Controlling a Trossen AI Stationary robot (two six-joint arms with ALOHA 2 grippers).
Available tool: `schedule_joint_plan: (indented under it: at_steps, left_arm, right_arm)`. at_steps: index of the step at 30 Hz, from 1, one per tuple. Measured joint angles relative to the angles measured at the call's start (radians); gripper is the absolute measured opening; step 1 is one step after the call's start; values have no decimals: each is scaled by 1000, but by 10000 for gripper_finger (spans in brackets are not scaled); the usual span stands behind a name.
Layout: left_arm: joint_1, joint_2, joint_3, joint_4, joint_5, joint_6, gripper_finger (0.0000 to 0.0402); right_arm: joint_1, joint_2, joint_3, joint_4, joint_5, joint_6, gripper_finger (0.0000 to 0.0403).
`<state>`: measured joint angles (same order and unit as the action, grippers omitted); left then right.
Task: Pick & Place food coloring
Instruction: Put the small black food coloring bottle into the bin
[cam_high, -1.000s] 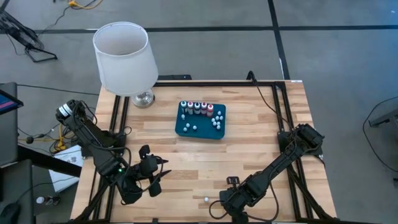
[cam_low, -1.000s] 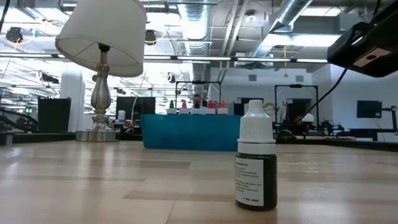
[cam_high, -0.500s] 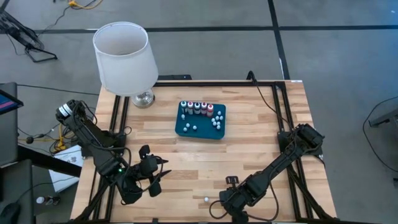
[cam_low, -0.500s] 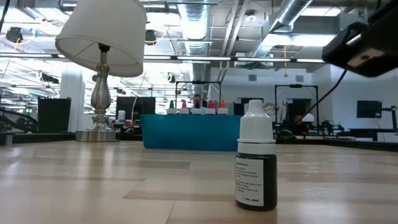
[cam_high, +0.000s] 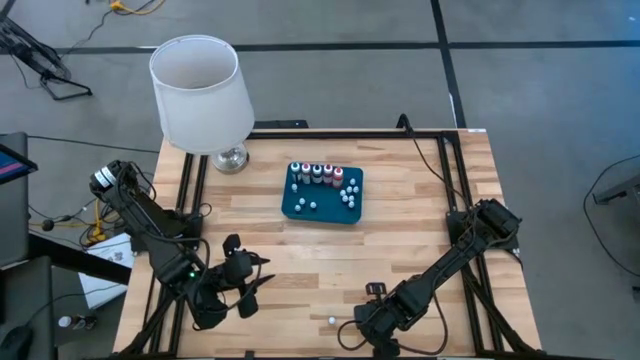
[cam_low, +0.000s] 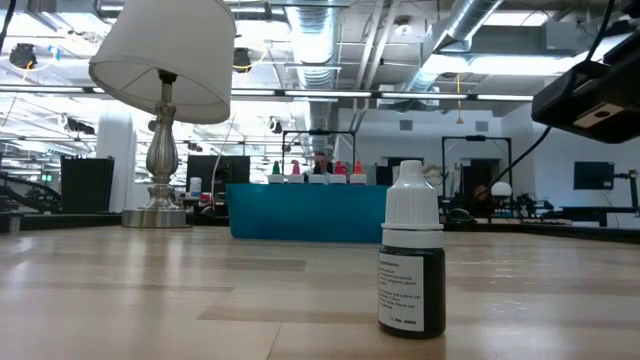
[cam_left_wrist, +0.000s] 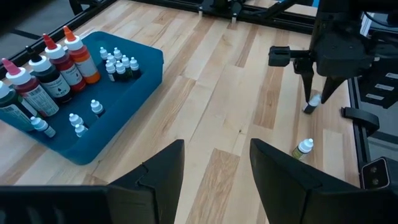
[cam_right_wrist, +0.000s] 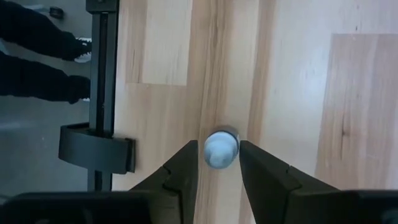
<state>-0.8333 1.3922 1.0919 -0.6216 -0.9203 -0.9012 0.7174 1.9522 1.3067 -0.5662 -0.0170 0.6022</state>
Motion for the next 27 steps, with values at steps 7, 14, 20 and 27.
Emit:
schedule_joint_plan:
  at_steps: [7, 14, 20, 27]
  left_arm:
    - [0, 0, 0, 0, -1, -1, 176]
    - [0, 0, 0, 0, -1, -2, 176]
    - [0, 0, 0, 0, -2, -2, 176]
    - [0, 0, 0, 0, -2, -1, 176]
  right_arm:
    - [0, 0, 0, 0, 9, 1, 107]
    - [0, 0, 0, 0, 18, 1, 100]
    - [0, 0, 0, 3, 18, 2, 61]
    - [0, 0, 0, 5, 16, 2, 52]
